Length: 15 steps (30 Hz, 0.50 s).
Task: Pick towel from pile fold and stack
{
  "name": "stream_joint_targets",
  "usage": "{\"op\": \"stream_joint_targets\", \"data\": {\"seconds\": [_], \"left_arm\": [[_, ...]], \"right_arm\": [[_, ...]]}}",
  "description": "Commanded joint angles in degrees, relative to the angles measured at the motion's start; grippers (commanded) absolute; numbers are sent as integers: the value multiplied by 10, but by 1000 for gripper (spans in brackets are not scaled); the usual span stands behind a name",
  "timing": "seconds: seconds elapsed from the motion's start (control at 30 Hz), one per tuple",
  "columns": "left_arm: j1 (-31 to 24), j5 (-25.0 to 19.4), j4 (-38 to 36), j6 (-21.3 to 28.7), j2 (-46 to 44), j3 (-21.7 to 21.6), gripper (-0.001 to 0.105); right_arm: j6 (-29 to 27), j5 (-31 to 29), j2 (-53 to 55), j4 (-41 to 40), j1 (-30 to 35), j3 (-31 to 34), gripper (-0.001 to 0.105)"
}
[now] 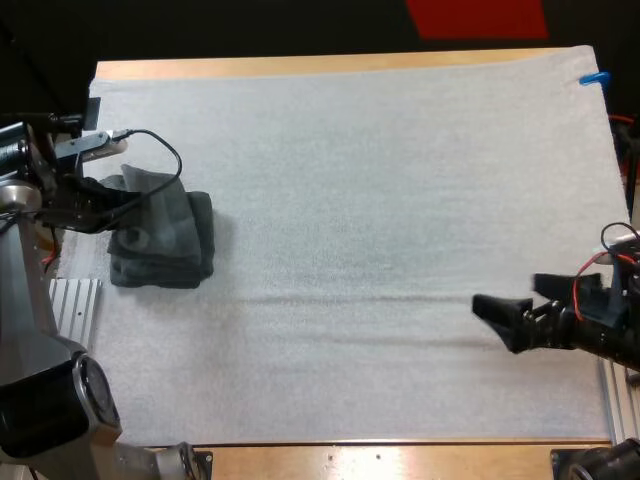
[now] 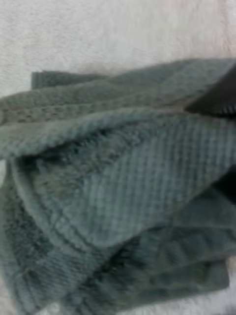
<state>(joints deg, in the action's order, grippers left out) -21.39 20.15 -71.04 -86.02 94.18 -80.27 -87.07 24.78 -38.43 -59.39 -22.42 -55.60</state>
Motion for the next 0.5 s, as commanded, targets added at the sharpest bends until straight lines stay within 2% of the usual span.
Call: {"op": "stream_joint_targets", "data": {"seconds": [0.0, 0.03, 0.07, 0.13, 0.33, 0.47], "left_arm": [[2, -21, 6, 6, -1, -1, 31], [2, -39, 6, 6, -1, -1, 42], [2, -48, 6, 6, -1, -1, 46], [2, -67, 7, 10, -1, -1, 63], [5, -69, 25, 10, -6, -1, 65], [18, -74, 37, 11, -18, -1, 65]], "right_arm": [[-2, 50, 0, 17, 2, -1, 100], [-2, 77, 0, 27, 2, -1, 100], [-2, 85, 0, 33, 2, -1, 100], [-2, 125, 0, 54, 2, -1, 100], [1, 202, 0, 108, 2, -1, 100], [20, 205, 0, 121, 2, -1, 100]]}}
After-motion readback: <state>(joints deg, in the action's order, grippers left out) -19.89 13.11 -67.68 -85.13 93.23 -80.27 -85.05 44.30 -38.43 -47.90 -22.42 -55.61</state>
